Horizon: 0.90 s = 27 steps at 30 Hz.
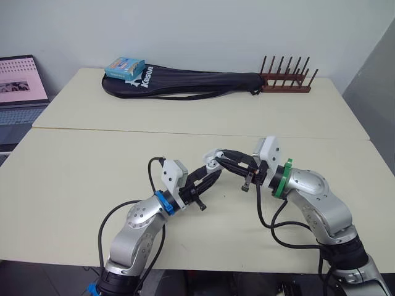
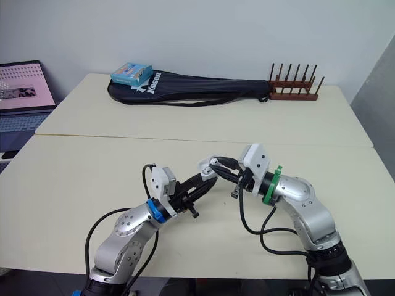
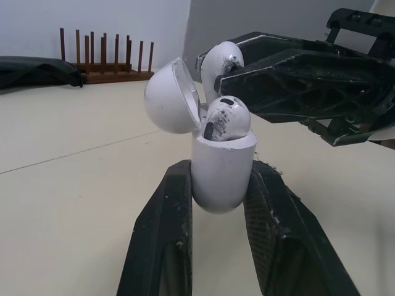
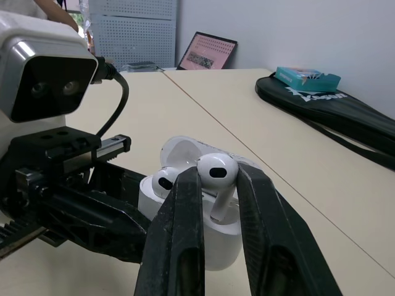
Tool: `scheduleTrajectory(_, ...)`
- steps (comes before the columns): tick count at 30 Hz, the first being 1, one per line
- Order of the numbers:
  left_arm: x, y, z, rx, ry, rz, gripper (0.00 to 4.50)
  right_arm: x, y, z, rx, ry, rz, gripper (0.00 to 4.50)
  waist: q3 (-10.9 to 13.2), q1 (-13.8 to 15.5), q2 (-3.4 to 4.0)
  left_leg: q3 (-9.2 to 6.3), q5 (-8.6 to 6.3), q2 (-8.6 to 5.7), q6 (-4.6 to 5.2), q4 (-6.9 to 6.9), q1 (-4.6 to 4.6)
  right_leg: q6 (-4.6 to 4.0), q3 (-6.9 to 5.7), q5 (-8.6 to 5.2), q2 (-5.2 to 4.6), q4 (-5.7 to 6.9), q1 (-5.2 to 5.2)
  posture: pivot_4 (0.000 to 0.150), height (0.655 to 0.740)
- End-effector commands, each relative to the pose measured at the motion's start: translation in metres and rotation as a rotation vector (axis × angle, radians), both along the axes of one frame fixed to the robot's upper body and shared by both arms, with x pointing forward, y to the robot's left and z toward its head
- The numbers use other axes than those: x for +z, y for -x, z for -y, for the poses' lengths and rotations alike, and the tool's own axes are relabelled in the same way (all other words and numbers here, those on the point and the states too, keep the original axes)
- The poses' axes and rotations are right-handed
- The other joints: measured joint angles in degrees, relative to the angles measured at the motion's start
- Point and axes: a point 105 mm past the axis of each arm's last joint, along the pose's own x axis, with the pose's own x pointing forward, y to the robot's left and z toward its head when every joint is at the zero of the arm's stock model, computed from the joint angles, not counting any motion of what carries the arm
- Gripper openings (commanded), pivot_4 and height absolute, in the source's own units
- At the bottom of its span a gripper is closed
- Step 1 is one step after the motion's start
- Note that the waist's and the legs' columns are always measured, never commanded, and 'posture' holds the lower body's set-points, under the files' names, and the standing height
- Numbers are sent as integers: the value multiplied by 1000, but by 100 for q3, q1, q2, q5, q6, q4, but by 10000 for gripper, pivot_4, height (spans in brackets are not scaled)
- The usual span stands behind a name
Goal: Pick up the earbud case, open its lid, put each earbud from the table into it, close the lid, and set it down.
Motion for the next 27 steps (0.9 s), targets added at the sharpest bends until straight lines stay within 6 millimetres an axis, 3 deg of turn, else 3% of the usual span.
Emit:
scheduleTrajectory(1,21,6,5,-34,35,78,7982,-3,4,-2,21,24,29,3876,0,0,0,0,0,0,0,0,0,0,0,0,0,0,0,1500,7087)
scheduleTrajectory(13,24,5,6,-43,32,100,7982,-15,6,-1,40,126,80,3876,0,1,0,-1,0,0,0,0,0,0,-1,0,0,0,0,1500,7087)
scheduleTrajectory(22,22,6,7,-46,21,106,7979,-1,10,2,55,89,51,35371,1,4,1,-2,0,0,0,1,0,0,-1,0,0,0,1,1500,7087)
scheduleTrajectory(27,18,6,7,-55,15,92,7943,14,15,33,11,115,20,35440,2,23,1,-2,0,-3,0,1,-2,0,-1,0,-3,-1,1,1500,7087)
